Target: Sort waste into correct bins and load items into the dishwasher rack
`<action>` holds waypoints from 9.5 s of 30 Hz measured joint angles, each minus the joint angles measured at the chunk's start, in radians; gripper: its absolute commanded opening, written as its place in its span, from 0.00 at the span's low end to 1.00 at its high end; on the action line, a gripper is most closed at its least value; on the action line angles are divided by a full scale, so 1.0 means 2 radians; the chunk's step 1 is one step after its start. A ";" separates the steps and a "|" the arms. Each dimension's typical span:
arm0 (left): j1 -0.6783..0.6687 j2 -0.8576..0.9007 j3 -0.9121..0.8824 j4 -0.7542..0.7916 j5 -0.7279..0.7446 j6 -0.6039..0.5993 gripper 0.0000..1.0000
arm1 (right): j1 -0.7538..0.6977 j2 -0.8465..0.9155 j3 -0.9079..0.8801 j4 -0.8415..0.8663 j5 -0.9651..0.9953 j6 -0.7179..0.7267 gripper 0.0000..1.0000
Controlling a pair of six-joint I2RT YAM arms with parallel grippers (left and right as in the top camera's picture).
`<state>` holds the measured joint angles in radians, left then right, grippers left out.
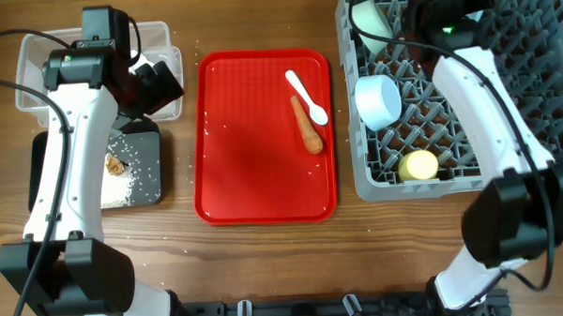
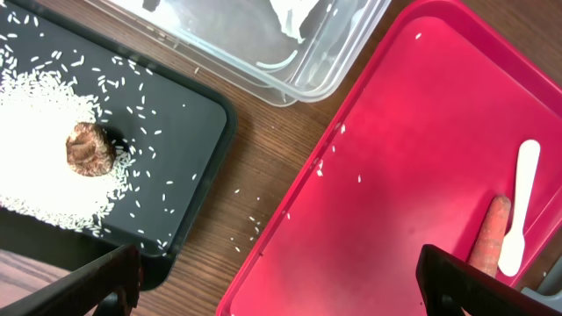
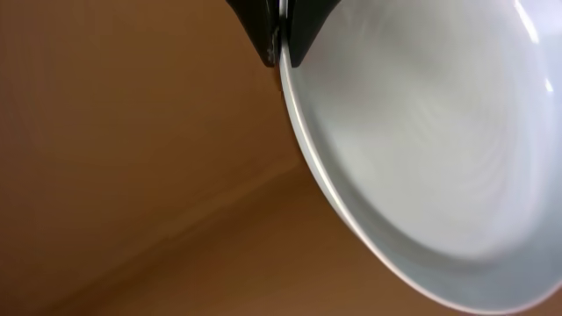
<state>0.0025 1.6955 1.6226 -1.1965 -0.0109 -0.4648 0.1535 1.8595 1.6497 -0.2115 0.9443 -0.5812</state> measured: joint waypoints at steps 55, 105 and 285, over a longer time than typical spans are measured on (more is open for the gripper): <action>-0.217 0.038 0.000 0.056 0.029 -0.130 0.96 | -0.152 -0.247 0.005 -0.447 -0.478 0.393 1.00; 0.198 -0.009 -0.208 0.171 -0.034 -0.313 0.07 | -0.158 -0.246 0.005 -0.476 -0.485 0.395 1.00; -0.016 -0.817 -0.796 0.591 0.033 0.047 1.00 | -0.075 -0.923 -0.821 0.109 -0.525 0.324 1.00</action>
<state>-0.0303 0.0620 0.0303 -0.0151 0.0547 -0.3706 0.0032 0.0128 0.0078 0.0059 -0.1047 0.0669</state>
